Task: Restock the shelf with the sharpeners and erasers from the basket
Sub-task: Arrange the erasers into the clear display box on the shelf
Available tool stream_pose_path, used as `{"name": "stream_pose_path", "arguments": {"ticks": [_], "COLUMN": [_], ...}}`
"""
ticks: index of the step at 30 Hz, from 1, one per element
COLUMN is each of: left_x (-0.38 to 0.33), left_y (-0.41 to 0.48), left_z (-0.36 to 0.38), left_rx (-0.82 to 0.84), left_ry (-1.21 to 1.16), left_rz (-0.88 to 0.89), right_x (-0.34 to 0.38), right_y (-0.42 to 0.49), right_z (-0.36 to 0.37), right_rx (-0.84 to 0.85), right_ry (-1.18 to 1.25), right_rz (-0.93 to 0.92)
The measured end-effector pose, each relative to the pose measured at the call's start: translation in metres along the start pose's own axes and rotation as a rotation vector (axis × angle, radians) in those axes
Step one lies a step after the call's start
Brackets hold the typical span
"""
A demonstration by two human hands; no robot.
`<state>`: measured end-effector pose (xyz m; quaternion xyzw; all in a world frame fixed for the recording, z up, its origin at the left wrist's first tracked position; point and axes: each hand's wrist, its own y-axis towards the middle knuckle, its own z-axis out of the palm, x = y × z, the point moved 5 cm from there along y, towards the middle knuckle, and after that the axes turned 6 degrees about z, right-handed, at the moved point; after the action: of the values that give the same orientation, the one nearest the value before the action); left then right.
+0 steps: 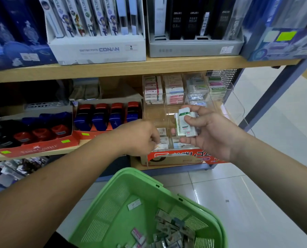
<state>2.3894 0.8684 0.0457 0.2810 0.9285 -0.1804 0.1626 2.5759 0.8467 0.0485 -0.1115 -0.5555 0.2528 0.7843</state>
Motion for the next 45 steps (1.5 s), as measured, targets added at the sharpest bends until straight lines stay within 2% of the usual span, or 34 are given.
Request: {"name": "stream_pose_path", "arguments": {"ticks": [1, 3, 4, 6, 8, 10, 14, 18, 22, 26, 32, 35, 38, 40, 43, 45], "left_x": [0.0, -0.002, -0.006, -0.015, -0.026, -0.028, -0.017, -0.01, -0.008, -0.011, -0.025, -0.033, -0.045, -0.049, -0.049, -0.05], "left_y": [0.0, 0.0, -0.002, -0.004, -0.005, -0.005, -0.003, 0.0, 0.0, 0.002, 0.021, 0.034, 0.039, 0.041, 0.041, 0.038], "left_z": [-0.001, -0.012, -0.019, -0.023, -0.019, -0.015, -0.012, -0.011, -0.011, -0.011, -0.004, 0.005, 0.007, 0.009, 0.006, 0.0], "left_rx": [-0.027, -0.198, -0.304, -0.407, -0.358, -0.323, -0.321, -0.322, -0.307, -0.331, -0.467, -0.397, -0.29, -0.224, -0.274, -0.405], "left_ry": [0.028, 0.014, -0.07, -0.417, -0.689, -0.737, -0.952, -1.167, -1.137, -1.041, -0.606, -0.374, -0.002, 0.148, 0.123, -0.184], "left_rz": [-0.001, 0.002, 0.006, 0.043, 0.099, 0.124, 0.0, -0.035, -0.046, -0.05, -0.028, -0.034, -0.002, 0.018, 0.06, 0.089], "right_x": [0.0, 0.001, 0.001, 0.001, 0.001, 0.001, 0.002, 0.006, 0.007, 0.013, 0.018, 0.018, 0.017, 0.015, 0.013, 0.014], "right_y": [-0.001, -0.002, -0.003, -0.004, -0.004, -0.005, -0.006, -0.005, -0.004, -0.007, -0.017, -0.022, -0.026, -0.028, -0.026, -0.025], "right_z": [0.0, 0.001, 0.002, 0.005, 0.008, 0.01, 0.009, -0.003, -0.01, -0.023, -0.047, -0.053, -0.055, -0.054, -0.055, -0.054], "right_rx": [0.005, 0.014, 0.021, 0.042, 0.041, 0.026, -0.032, -0.155, -0.216, -0.381, -0.456, -0.425, -0.387, -0.366, -0.345, -0.337], "right_ry": [0.005, 0.004, -0.001, -0.015, -0.045, -0.078, -0.056, -0.004, 0.011, -0.133, -0.151, -0.128, -0.134, -0.142, -0.149, -0.14], "right_rz": [0.003, 0.011, 0.016, 0.012, -0.006, -0.03, -0.092, -0.124, -0.129, -0.218, -0.215, -0.195, -0.164, -0.144, -0.137, -0.137]}}
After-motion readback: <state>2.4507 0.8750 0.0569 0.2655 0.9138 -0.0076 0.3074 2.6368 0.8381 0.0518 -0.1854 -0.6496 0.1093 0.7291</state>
